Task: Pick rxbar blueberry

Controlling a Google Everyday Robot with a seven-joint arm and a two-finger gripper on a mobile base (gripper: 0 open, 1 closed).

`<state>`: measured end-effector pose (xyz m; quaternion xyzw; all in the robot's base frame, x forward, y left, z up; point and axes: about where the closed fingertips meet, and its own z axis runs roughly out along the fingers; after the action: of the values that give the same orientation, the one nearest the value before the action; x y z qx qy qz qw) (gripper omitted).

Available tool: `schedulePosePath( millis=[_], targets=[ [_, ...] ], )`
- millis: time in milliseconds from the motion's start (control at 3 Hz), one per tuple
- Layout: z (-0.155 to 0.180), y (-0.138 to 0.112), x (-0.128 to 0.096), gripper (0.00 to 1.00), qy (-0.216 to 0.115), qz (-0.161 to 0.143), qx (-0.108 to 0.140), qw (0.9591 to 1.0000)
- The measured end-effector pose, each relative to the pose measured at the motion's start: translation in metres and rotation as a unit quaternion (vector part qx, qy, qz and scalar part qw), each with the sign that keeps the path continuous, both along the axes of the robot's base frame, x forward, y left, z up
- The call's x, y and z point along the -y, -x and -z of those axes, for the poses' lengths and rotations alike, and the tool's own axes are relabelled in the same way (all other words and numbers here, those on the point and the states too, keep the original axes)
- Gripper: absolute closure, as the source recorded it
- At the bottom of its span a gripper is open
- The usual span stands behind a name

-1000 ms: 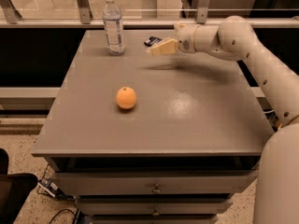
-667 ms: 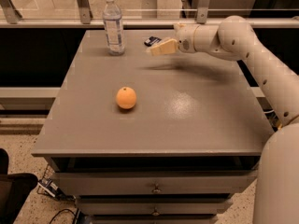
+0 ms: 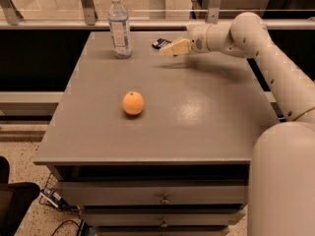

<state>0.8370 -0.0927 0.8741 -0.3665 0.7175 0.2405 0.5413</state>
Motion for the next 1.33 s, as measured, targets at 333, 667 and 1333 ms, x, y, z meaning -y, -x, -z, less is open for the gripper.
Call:
schedulePosePath(
  millis=[333,667,1333],
  targets=[
    [0.007,-0.012,0.009,0.0,0.006,0.002,-0.011,0.9999],
    [0.013,-0.018,0.016,0.0,0.008,0.006,-0.017,0.9998],
    [0.023,-0.021,0.01,0.0,-0.01,-0.006,-0.031,0.9995]
  ],
)
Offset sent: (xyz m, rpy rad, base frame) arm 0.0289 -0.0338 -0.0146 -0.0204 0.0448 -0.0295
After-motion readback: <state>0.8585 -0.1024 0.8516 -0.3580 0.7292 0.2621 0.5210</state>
